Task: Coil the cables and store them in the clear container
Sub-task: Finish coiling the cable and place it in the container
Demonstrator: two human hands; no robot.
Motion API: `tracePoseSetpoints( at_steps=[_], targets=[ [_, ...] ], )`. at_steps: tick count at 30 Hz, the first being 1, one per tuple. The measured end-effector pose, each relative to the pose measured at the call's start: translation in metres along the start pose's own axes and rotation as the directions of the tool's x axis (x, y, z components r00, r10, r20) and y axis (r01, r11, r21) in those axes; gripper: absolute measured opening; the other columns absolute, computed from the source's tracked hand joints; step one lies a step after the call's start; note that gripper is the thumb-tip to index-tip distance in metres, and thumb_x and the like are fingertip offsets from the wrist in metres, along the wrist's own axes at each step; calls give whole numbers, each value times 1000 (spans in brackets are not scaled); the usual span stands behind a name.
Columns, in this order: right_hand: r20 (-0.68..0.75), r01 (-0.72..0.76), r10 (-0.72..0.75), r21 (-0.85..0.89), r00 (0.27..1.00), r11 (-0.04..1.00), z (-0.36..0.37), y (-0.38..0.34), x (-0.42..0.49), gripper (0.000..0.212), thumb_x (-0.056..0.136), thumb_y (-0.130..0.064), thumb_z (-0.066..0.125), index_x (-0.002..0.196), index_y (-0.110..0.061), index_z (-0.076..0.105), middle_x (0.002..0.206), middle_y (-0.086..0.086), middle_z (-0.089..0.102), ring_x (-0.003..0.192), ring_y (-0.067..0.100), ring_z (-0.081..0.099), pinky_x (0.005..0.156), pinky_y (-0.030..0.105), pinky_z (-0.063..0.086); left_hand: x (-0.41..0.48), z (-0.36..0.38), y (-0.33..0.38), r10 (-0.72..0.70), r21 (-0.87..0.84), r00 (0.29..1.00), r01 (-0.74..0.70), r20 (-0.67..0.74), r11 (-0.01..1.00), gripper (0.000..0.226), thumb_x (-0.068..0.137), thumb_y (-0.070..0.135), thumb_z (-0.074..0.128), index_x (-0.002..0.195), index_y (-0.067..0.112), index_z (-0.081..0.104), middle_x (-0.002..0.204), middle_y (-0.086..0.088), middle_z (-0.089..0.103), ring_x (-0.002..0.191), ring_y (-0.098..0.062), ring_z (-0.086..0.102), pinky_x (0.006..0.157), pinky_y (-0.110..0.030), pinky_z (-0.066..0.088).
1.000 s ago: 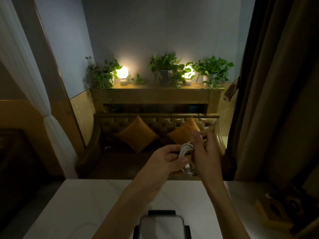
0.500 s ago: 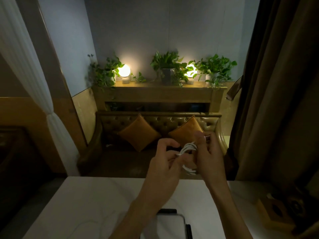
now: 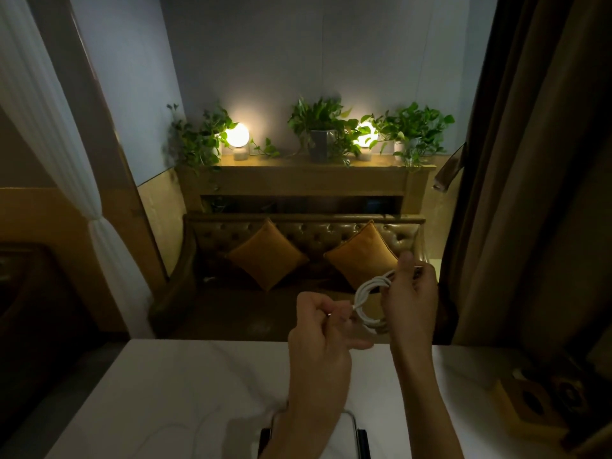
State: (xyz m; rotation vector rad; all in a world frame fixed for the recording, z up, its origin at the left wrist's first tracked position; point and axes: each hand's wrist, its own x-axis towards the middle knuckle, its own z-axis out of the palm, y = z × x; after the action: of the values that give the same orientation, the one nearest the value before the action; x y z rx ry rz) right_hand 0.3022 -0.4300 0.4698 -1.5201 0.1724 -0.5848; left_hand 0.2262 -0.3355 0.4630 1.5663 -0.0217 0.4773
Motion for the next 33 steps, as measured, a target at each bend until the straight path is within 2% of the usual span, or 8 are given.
tracePoseSetpoints(
  at_steps=[4, 6, 10, 15, 18, 24, 30, 33],
  targets=[
    [82, 6, -3, -29, 997, 1000, -2, -4, 1, 30, 97, -43, 36, 109, -19, 48, 79, -2, 56, 73, 13, 58, 62, 25, 44, 2, -2, -8, -50, -17, 996, 51, 76, 999, 9, 94, 21, 52, 92, 26, 45, 92, -7, 66, 84, -27, 68, 74, -46, 59],
    [183, 68, -50, -94, 982, 993, -1, -7, -4, 24, 96, -42, 38, 99, -21, 50, 74, -2, 56, 66, 10, 58, 58, 23, 42, 8, -6, -9, -108, 23, 977, 106, 183, 994, 30, 91, 7, 56, 100, 32, 42, 96, 1, 61, 87, -16, 65, 76, -34, 58],
    [374, 144, -86, -131, 923, 981, 6, -12, -14, 21, 97, -36, 41, 99, -16, 48, 73, 0, 53, 62, 9, 55, 56, 19, 40, 20, -10, 1, -175, 52, 941, 167, 288, 985, 17, 95, 21, 49, 112, 25, 49, 106, 2, 60, 92, -10, 63, 71, -16, 55],
    [356, 92, -78, -24, 931, 995, 8, -11, -15, 13, 95, -32, 47, 83, -31, 50, 76, -10, 57, 62, -8, 59, 49, 2, 43, 32, -12, 3, -310, -98, 943, 322, 121, 942, 18, 94, 23, 49, 109, 19, 58, 109, -4, 62, 98, -20, 63, 76, -27, 56],
    [487, 108, -99, 10, 868, 994, 0, -5, -15, 11, 94, -26, 52, 91, -18, 60, 82, -6, 66, 72, -2, 65, 59, 7, 50, 37, -18, 3, -305, -199, 950, 313, 69, 929, 14, 95, 22, 46, 100, 16, 59, 91, -2, 62, 74, -11, 63, 54, -18, 53],
    [592, -35, 5, 39, 806, 999, -9, 2, -20, 14, 93, -21, 54, 85, -25, 64, 69, -22, 69, 64, -6, 65, 53, 4, 47, 36, -21, 2, -225, -171, 969, 240, 103, 956, 17, 97, 21, 42, 90, 18, 58, 77, 2, 59, 56, -2, 63, 51, -15, 50],
    [596, -205, 124, 69, 793, 976, -10, 11, -25, 22, 93, -7, 54, 84, -21, 69, 80, -5, 71, 74, 10, 68, 67, 23, 56, 31, -12, -6, -198, -61, 980, 198, 13, 978, 13, 99, 21, 40, 97, 19, 53, 87, 5, 59, 75, -7, 61, 51, -9, 49],
    [619, -307, 179, 105, 765, 946, -12, 16, -26, 24, 98, -18, 46, 97, -17, 70, 89, -1, 74, 82, 14, 71, 76, 28, 58, 29, -12, -9, -202, -44, 979, 202, 12, 978, 14, 100, 20, 38, 103, 15, 52, 87, 5, 58, 70, -4, 62, 52, -7, 49]
  ],
)
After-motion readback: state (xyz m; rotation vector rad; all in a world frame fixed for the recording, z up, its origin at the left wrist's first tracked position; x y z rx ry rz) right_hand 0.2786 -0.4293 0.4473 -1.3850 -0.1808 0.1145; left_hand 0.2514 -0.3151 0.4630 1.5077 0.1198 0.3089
